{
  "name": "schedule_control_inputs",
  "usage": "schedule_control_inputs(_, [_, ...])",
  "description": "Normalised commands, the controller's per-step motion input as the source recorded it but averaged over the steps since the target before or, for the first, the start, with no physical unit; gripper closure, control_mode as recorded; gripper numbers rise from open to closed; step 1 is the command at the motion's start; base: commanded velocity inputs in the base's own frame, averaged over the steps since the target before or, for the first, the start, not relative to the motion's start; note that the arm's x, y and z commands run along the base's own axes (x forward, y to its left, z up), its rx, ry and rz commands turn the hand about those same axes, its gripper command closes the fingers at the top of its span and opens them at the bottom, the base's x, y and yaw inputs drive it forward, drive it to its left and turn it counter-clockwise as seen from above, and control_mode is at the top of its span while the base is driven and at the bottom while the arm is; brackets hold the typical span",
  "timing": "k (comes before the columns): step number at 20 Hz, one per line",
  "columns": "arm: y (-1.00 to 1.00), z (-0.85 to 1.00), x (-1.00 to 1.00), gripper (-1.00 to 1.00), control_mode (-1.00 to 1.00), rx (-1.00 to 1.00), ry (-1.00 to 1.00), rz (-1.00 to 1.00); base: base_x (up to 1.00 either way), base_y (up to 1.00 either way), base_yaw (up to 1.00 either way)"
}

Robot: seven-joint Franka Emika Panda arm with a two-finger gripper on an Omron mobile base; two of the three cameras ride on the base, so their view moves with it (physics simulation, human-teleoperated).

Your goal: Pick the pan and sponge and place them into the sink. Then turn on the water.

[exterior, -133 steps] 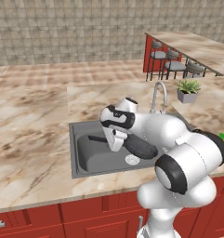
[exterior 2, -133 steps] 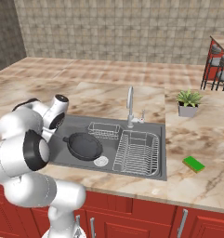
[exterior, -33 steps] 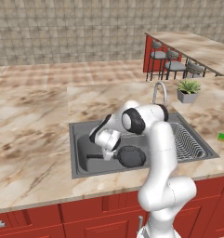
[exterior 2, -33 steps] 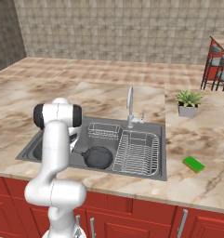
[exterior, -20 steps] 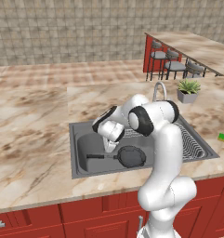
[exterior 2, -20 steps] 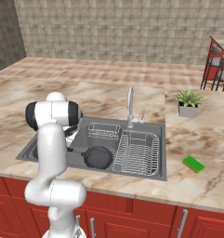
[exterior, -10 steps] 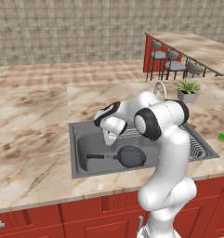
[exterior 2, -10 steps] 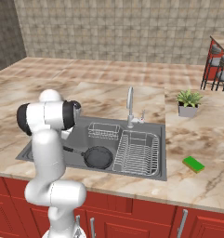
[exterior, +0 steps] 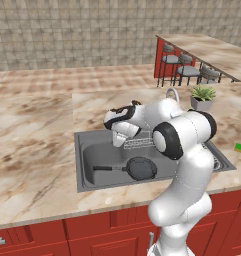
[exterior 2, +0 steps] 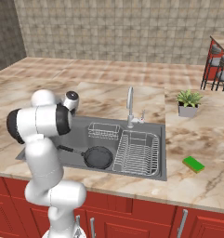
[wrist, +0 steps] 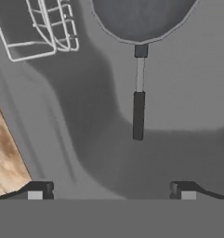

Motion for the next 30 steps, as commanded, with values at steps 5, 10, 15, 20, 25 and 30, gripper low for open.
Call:
schedule_control_inputs(5, [-0.06,0.53,-0.12,-1.0,-1.0,0.07,-0.03,-0.17,0.0,0.0,0.0])
schedule_control_inputs(10, [-0.01,0.61,-0.15,-1.0,-1.0,0.0,-0.07,-0.05,0.0,0.0,0.0])
schedule_control_inputs(15, [-0.08,0.5,-0.13,-1.0,-1.0,-0.03,-0.13,0.09,0.0,0.0,0.0])
schedule_control_inputs(20, [-0.17,0.44,-0.14,-1.0,-1.0,-0.05,-0.15,0.13,0.0,0.0,0.0])
schedule_control_inputs(25, [-0.19,0.43,-0.12,-1.0,-1.0,-0.08,-0.13,0.15,0.0,0.0,0.0])
schedule_control_inputs(30, [-0.17,0.43,-0.17,-1.0,-1.0,-0.14,-0.08,0.13,0.0,0.0,0.0])
